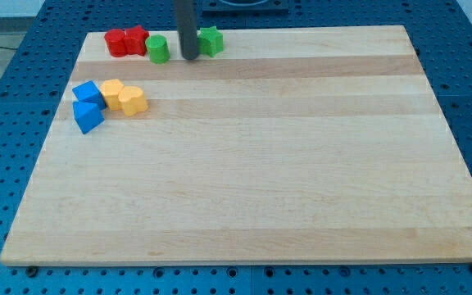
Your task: Slide the green star into the green circle
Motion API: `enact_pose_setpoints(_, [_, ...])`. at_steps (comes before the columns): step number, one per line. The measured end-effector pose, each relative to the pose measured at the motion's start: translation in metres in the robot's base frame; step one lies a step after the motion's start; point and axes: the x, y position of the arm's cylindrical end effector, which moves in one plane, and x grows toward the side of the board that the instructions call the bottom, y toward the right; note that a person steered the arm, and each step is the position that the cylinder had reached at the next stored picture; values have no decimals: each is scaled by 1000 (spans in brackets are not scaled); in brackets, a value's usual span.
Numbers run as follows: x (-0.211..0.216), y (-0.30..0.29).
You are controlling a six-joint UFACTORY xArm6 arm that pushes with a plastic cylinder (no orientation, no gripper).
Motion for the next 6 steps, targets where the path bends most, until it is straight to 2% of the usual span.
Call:
enact_pose_setpoints(1, [18, 54])
enact_pose_setpoints(2, [5, 95])
enact_pose_setpoints(3, [-33, 102])
enact_pose_setpoints(5, [-40, 18])
enact_pose_setpoints(6, [-41, 0])
